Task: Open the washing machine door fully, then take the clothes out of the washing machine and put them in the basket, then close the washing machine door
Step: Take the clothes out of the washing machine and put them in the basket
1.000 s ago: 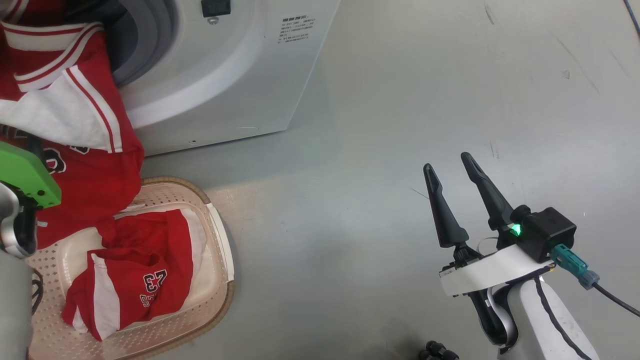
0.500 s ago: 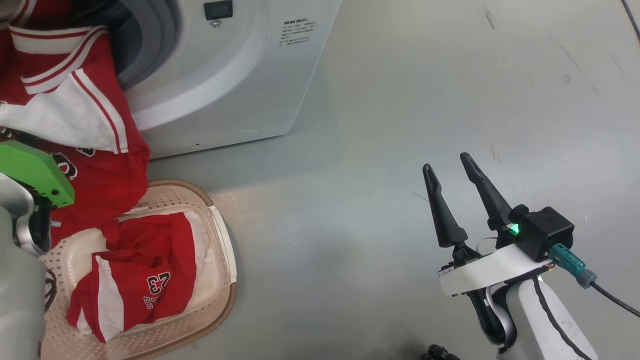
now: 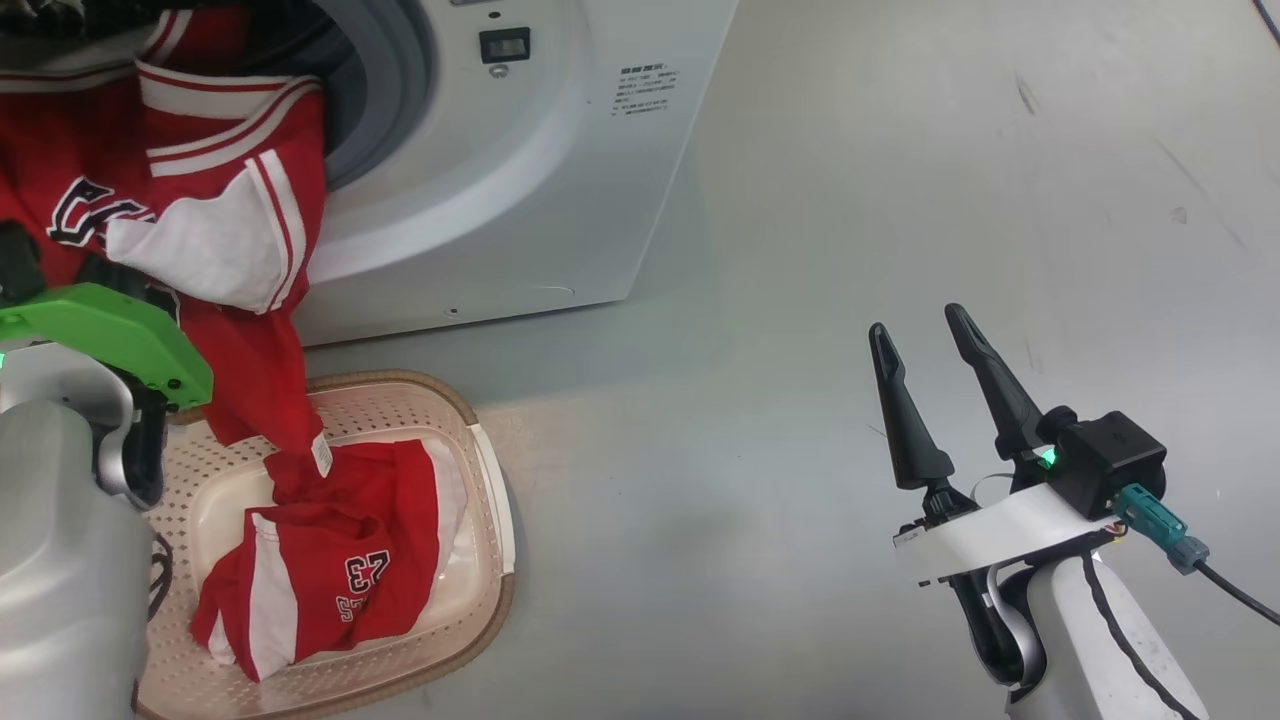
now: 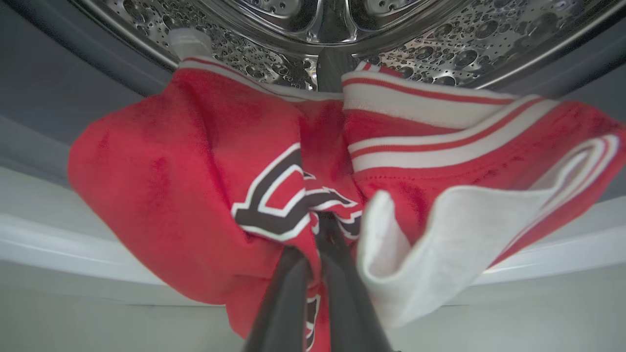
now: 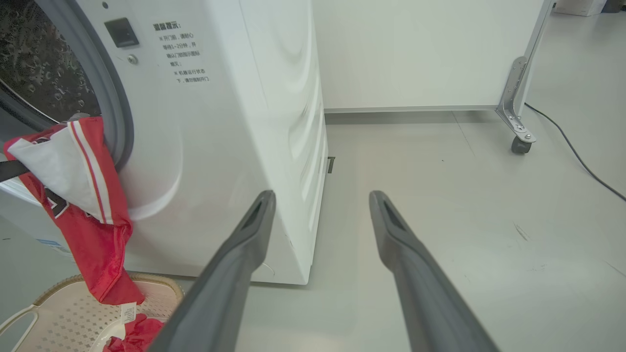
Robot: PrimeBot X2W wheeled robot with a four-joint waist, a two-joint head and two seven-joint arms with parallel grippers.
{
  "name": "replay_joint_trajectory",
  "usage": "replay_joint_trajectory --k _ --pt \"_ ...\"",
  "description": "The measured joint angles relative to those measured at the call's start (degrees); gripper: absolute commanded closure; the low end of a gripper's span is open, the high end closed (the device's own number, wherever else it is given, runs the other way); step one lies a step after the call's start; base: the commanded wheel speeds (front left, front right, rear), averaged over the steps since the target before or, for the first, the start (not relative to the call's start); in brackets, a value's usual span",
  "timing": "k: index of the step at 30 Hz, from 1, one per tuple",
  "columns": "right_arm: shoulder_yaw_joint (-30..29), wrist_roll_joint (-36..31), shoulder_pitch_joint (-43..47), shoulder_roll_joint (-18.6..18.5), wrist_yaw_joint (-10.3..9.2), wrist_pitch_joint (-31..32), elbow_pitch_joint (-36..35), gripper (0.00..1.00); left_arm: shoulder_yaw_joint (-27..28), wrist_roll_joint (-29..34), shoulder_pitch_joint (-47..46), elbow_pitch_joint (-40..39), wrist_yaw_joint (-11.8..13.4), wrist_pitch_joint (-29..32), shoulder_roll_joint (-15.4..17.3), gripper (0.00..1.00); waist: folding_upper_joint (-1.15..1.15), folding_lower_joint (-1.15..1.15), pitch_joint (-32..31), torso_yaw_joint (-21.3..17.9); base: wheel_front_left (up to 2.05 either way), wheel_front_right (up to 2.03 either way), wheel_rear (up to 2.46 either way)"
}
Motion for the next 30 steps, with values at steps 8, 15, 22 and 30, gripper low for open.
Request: replay_joint_trajectory --k 8,15,22,30 --pt "-1.07 -0.15 0.14 -0.01 -0.09 0.00 0.44 0.00 -1.41 0.22 0.87 -2.19 -1.02 -5.32 -1.38 1.00 0.00 0.00 -2.52 2.91 0.00 0.00 0.00" --pt "-1.14 -0.15 0.41 -0.01 -0.08 0.00 0.91 0.00 -1.94 0.31 3.44 -6.51 -1.56 -11.10 -1.64 1.00 0.00 0.00 -4.91 5.18 0.00 0.00 0.00" --pt "-1.09 -0.15 1.04 -0.02 0.01 0.00 1.02 0.00 -2.27 1.70 6.45 -12.33 -1.98 -12.06 -0.36 1.00 0.00 0.00 -6.40 6.22 0.00 0.00 0.00" --pt "-2.00 -0.03 2.59 -0.02 0.22 0.00 1.65 0.00 -1.63 1.43 12.08 -19.36 -2.00 -12.24 -0.56 1.00 0.00 0.00 -8.05 6.44 0.00 0.00 0.00"
